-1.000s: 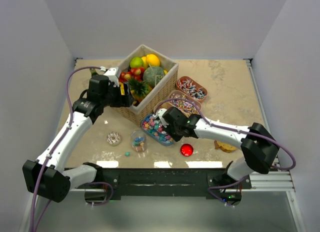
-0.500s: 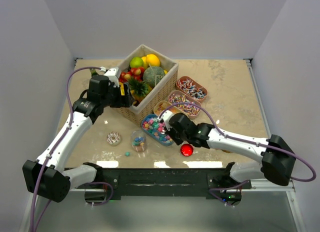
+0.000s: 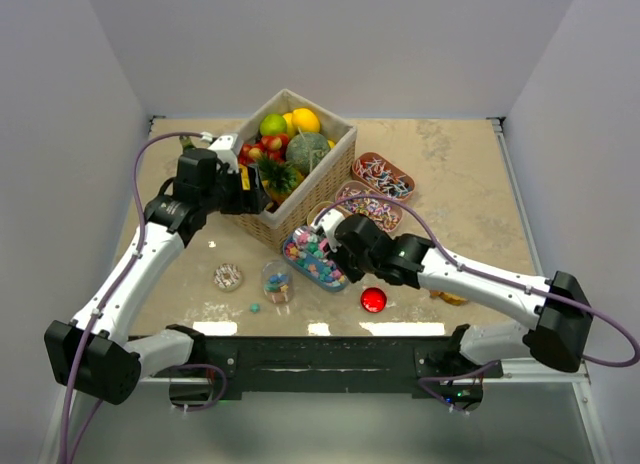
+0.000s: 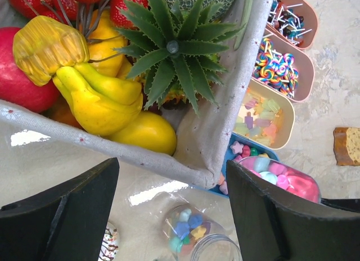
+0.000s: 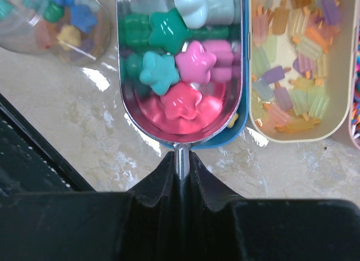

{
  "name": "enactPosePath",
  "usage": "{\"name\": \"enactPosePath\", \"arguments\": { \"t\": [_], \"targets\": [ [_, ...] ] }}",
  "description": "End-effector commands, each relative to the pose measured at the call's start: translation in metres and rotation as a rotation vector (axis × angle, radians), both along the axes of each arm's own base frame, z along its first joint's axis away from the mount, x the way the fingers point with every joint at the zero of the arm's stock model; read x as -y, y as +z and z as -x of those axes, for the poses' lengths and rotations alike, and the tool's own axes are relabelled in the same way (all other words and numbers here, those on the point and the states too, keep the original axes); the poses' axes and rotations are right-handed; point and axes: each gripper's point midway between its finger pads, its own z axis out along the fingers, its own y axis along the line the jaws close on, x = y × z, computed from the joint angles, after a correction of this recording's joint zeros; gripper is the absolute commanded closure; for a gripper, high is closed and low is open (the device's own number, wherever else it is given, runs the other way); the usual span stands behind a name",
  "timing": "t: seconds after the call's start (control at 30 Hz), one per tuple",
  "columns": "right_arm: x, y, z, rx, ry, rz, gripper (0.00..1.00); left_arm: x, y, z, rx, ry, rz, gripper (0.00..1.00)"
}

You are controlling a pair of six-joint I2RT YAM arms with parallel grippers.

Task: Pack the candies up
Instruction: Place the fake candies in the packing bottle.

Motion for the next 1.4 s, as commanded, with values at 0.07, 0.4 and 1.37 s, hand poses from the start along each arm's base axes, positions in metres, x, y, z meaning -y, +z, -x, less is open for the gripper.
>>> {"name": "enactPosePath", "arguments": {
  "t": [0.07, 0.4, 1.37],
  "targets": [
    [-0.024, 0.046, 0.021, -0.062, 0.054, -0.013, 1.0, 0.009, 0.015, 0.006, 0.032, -0.063, 0.027, 0.19],
    [-0.049, 0.064, 0.08, -0.169, 0.169, -0.004, 1.0, 0.007, 0.009, 0.02, 0.032, -0.087, 0.023, 0.18],
    [-0.048, 0.055, 0.102, -0.428, 0.052, 0.202, 1.0, 0.004, -0.001, 0.025, 0.034, -0.088, 0.014, 0.18]
  ]
}}
